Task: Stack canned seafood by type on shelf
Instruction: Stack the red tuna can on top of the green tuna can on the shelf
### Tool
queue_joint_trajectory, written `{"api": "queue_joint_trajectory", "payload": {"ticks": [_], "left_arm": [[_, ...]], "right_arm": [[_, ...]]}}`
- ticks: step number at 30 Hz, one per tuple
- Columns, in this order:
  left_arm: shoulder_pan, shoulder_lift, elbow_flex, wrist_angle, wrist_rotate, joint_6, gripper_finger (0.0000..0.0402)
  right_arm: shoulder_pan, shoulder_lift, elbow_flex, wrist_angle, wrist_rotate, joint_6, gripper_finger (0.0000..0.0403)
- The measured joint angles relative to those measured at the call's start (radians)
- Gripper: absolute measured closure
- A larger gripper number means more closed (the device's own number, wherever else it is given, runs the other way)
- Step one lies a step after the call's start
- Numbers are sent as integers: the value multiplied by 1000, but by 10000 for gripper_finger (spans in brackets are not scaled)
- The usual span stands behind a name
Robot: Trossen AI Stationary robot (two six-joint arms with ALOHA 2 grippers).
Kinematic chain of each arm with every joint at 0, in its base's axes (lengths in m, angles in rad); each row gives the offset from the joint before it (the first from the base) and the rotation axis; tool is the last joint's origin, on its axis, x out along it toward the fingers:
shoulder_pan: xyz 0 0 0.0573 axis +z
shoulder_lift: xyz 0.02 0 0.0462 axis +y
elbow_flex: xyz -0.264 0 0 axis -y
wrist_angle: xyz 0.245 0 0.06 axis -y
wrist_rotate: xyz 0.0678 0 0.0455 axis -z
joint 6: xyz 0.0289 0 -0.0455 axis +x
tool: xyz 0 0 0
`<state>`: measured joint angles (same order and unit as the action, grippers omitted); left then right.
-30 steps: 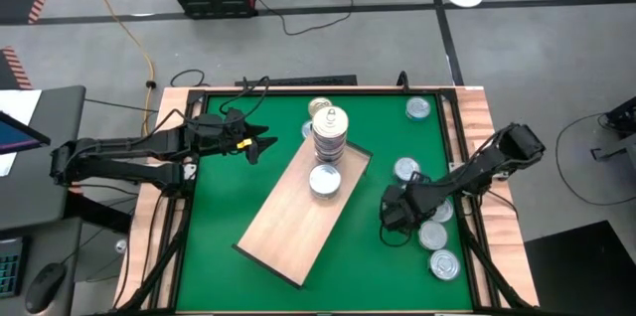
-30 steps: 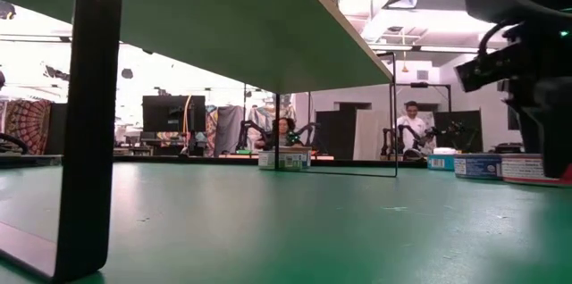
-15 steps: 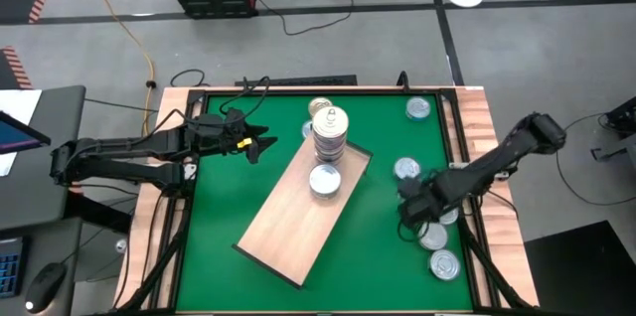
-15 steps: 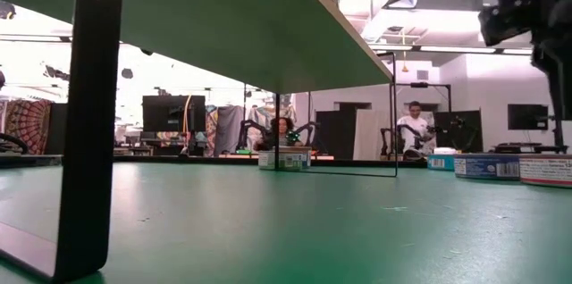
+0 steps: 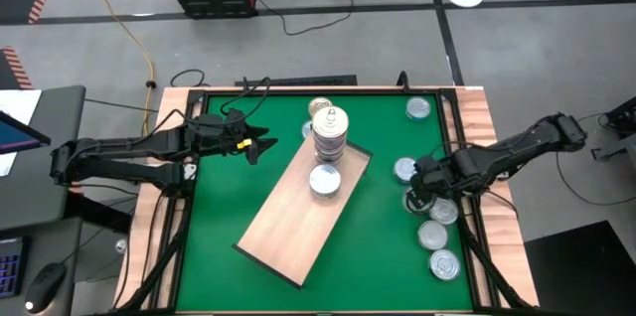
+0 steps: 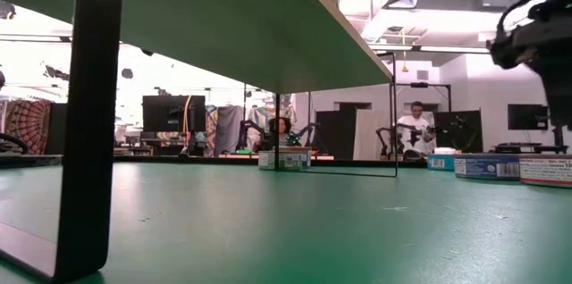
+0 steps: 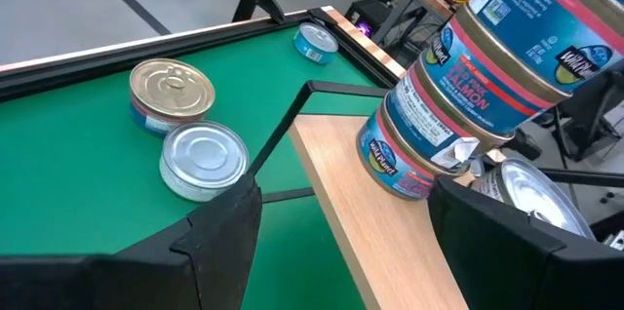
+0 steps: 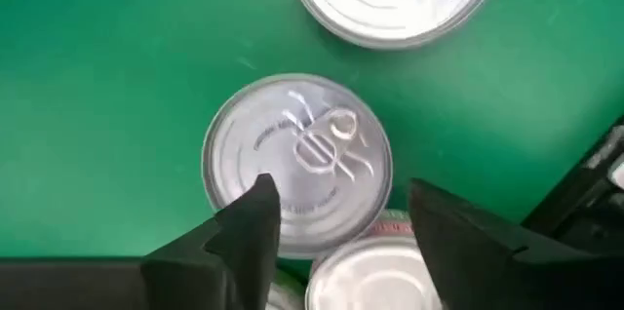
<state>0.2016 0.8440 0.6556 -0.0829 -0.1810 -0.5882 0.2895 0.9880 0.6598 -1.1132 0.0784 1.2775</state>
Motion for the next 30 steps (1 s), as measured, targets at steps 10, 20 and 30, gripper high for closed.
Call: {"api": "queue_joint_trajectory", "payload": {"ticks": [10, 20, 30], "left_arm": [[0, 0, 0, -3, 0, 1, 120], [0, 0, 0, -14, 29, 8, 120], [0, 0, 0, -18, 32, 12, 120]], "right_arm": [[-14, 131, 1, 211, -82, -105, 226], [100, 301, 6, 278, -90, -101, 274], [265, 377, 93, 418, 33, -321, 282]]}}
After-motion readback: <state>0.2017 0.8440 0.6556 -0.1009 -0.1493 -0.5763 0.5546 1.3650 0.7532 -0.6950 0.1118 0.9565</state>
